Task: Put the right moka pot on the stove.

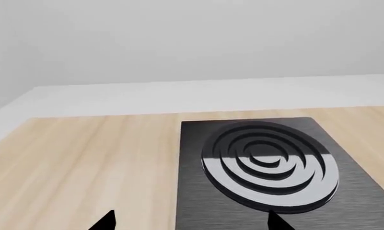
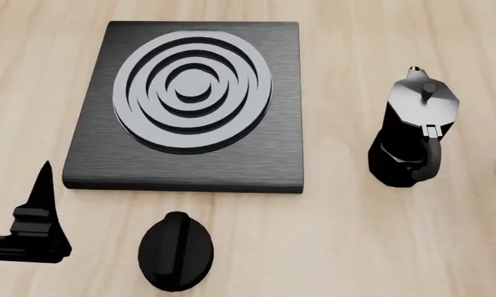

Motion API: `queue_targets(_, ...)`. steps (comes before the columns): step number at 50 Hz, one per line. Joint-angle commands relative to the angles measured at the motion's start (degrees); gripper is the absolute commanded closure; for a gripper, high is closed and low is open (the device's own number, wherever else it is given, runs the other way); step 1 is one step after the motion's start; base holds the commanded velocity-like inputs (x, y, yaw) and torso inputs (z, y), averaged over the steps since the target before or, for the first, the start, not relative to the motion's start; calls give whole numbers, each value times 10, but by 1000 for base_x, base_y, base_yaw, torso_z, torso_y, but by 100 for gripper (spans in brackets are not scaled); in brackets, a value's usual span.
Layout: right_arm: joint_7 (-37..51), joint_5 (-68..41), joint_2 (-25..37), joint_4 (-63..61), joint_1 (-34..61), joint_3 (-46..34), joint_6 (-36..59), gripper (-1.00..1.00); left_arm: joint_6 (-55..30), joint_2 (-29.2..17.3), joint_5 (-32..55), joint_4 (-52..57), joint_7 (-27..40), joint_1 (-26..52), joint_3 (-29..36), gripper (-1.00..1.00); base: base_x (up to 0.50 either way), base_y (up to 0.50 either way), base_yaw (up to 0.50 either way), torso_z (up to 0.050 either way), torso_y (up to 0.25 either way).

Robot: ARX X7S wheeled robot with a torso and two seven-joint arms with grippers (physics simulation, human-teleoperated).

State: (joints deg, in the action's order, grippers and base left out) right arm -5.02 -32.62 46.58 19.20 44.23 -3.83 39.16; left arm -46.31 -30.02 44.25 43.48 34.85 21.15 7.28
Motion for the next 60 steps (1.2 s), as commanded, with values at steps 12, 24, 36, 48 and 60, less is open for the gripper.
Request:
queue_targets(12,44,-35,40,-133,-84,83,36,100,2,-2,3,-3,3,0,1,-100,0,0,0,0,0)
queue_targets(24,67,-75,64,-209,-143,147,68,100,4,-2,8,-3,7,0,-3,-100,0,0,0,0,0)
queue_targets(36,87,-117,83,-287,-213,228,103,100,3,-3,13,0,10,1,-4,-100,0,0,0,0,0)
queue_targets(48,108,-172,94,-388,-288,346,165,100,3,-5,17,4,15,-1,-6,-100,0,0,0,0,1)
queue_targets(60,136,-252,117,-466,-312,461,261,100,2,-6,22,4,18,1,-6,-100,0,0,0,0,1)
